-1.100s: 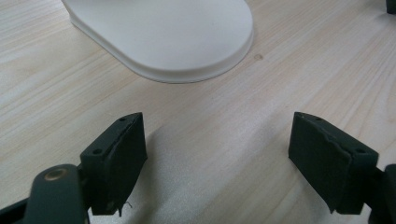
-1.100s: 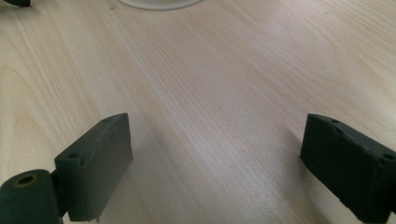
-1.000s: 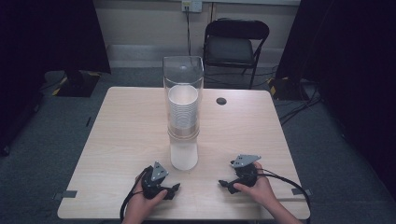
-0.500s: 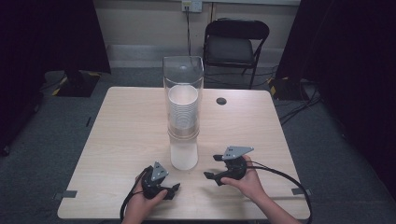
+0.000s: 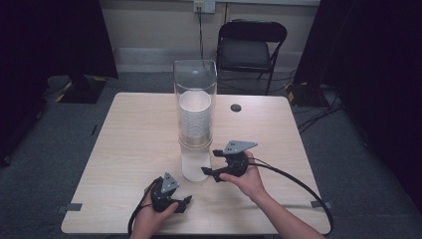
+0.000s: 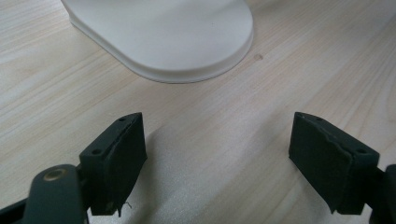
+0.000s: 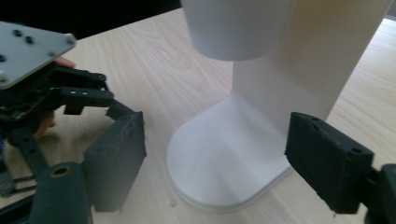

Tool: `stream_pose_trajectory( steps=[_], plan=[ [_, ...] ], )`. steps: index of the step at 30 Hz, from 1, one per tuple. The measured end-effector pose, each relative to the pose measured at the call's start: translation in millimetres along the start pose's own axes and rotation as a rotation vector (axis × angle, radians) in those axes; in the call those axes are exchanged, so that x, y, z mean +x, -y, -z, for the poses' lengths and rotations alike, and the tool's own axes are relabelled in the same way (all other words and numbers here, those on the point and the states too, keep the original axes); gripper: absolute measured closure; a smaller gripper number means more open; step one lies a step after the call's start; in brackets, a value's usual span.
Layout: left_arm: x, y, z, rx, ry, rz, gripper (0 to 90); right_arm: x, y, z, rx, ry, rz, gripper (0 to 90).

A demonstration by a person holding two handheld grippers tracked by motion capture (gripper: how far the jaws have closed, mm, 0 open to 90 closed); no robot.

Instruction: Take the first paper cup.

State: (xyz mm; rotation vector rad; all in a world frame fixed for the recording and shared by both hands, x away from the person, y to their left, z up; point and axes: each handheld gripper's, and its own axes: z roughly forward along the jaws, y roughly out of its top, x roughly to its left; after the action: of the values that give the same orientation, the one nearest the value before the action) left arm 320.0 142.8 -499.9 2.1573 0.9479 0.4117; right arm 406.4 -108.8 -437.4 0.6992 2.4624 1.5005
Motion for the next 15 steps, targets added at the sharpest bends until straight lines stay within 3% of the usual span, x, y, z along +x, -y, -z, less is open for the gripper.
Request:
stream_pose_trajectory(
  steps=[7, 11, 15],
  plan=[
    [0.7, -0.4, -0.5, -0.002, 0.004, -0.006, 17.8, -0.3, -15.8, -10.7, -0.033, 0.025, 0.024, 17.6],
    [0.5, -0.3, -0.7, -0.004, -0.001, -0.005, 17.8, -1.2, -21.8, -18.8, -0.061, 0.011, -0.004, 17.6],
    [0.8, -0.4, -0.8, -0.003, 0.005, -0.005, 17.7, 0.7, -29.1, -23.6, -0.094, 0.026, 0.015, 23.0]
  ],
)
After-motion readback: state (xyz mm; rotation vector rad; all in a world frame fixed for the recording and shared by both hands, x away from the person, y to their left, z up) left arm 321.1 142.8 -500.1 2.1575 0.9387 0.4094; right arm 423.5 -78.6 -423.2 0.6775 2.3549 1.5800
